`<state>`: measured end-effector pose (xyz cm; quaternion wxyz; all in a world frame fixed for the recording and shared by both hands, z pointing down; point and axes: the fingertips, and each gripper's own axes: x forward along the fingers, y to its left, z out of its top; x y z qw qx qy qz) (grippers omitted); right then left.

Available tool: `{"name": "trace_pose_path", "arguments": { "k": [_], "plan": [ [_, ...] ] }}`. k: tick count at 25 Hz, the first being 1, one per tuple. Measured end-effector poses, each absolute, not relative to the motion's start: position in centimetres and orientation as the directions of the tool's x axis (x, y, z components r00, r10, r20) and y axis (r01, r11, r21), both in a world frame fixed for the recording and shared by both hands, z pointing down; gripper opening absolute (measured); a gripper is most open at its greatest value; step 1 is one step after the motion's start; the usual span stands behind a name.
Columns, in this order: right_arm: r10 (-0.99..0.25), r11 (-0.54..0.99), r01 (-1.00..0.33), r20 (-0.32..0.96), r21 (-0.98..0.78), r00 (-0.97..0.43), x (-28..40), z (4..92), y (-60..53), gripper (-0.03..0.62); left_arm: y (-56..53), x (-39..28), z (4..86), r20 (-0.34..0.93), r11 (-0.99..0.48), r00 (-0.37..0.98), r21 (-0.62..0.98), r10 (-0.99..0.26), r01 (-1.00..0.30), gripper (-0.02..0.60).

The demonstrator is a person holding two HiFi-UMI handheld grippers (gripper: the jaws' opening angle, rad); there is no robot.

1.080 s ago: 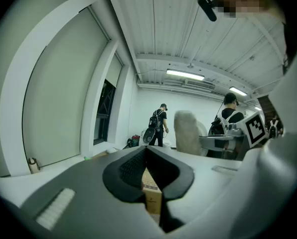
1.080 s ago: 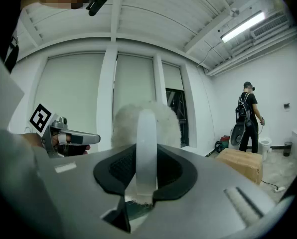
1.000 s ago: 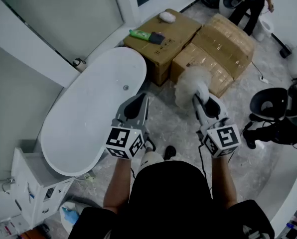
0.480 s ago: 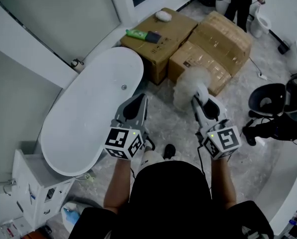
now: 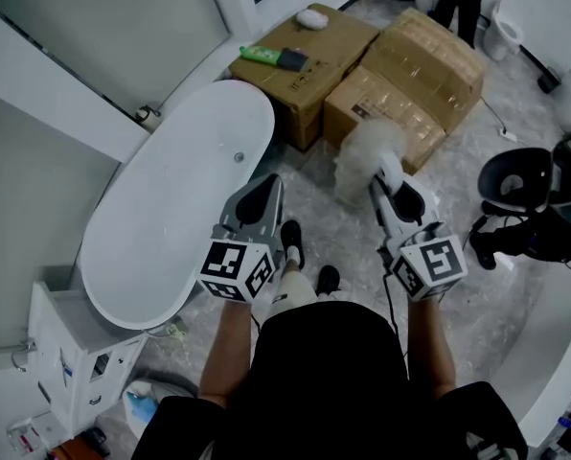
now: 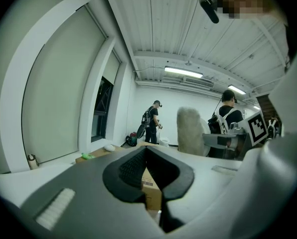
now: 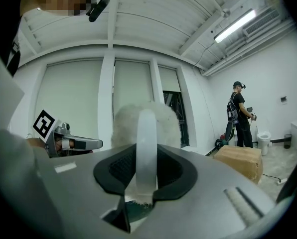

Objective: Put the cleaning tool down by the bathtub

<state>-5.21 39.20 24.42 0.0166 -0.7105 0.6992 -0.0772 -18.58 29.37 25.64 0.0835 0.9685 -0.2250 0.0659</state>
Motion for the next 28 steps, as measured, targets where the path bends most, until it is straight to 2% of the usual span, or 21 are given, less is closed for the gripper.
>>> {"name": "trace_pose_path", "arguments": {
  "k": [9,28],
  "plan": [
    [-0.995,-0.031,-0.988,0.099,-0.148,0.017,-5.0,25.4,39.1,0.092,28.8,-18.1,27.0,0.183,-0.887,0.893,0.144,-0.412,-0.439,0.0],
    [-0.99,-0.058,-0.988,0.133,-0.143,0.039,2.3,25.5,29.2,0.093,19.4,-9.7,27.5,0.187,-0.906,0.915,0.168,-0.357,-0.388,0.0]
  ]
}}
